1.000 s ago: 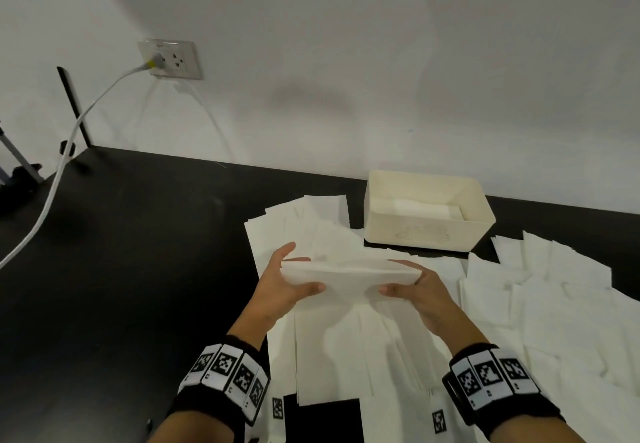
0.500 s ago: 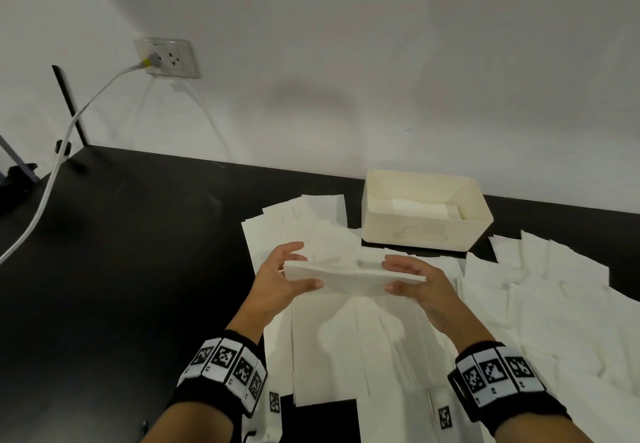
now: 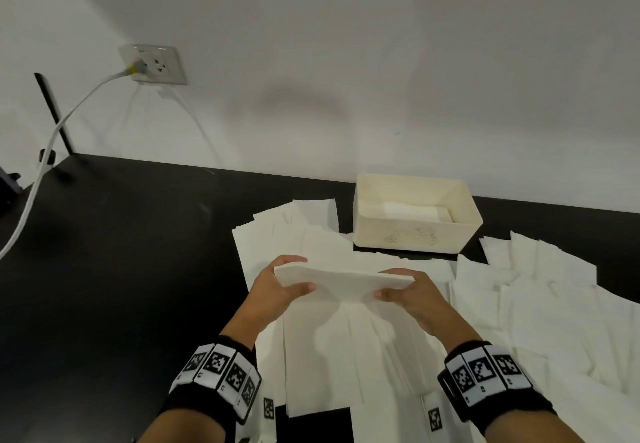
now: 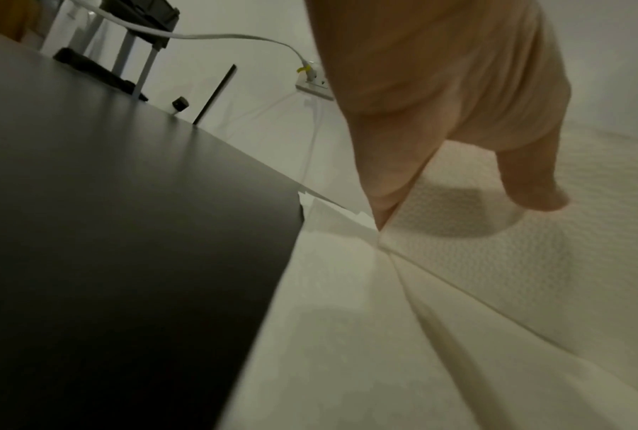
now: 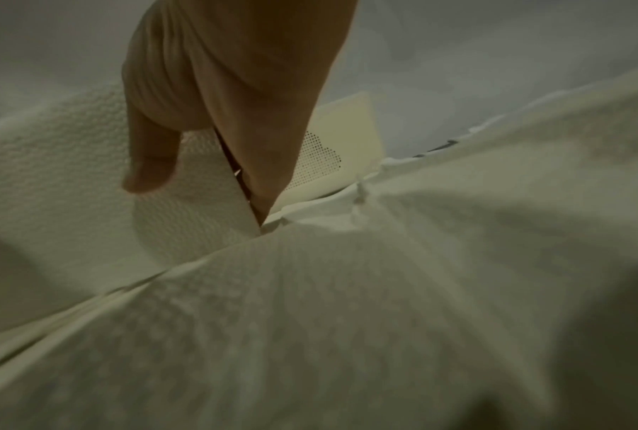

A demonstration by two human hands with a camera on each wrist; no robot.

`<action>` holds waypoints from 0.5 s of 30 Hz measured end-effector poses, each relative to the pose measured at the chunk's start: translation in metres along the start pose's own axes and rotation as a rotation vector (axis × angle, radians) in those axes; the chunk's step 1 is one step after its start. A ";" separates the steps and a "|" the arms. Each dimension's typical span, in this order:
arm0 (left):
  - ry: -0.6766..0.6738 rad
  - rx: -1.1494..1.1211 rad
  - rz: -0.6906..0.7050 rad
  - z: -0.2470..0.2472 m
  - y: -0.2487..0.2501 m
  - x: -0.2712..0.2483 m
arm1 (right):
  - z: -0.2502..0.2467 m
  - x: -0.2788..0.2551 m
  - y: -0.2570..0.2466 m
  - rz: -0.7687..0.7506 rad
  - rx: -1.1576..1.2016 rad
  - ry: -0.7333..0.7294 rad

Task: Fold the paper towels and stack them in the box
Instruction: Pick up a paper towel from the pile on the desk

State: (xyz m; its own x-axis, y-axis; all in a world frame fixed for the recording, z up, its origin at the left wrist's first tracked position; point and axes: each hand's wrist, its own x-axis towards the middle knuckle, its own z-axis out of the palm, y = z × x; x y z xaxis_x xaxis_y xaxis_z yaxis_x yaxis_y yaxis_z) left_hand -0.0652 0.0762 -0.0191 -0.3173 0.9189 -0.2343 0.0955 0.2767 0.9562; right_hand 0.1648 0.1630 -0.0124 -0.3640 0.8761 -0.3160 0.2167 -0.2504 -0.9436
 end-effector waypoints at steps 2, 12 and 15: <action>-0.013 0.062 0.019 0.002 0.003 0.000 | -0.002 0.002 -0.001 0.016 0.008 0.031; 0.028 -0.049 0.028 0.001 0.015 -0.002 | -0.010 -0.001 -0.013 0.004 0.040 0.002; 0.029 0.042 -0.059 0.000 0.008 0.000 | -0.008 0.000 -0.007 0.024 -0.052 -0.001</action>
State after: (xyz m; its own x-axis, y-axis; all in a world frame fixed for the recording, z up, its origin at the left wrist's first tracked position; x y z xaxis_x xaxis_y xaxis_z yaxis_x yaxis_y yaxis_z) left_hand -0.0643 0.0787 -0.0118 -0.3507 0.8922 -0.2846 0.1152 0.3427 0.9324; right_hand 0.1708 0.1682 -0.0051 -0.3588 0.8698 -0.3386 0.2718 -0.2497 -0.9294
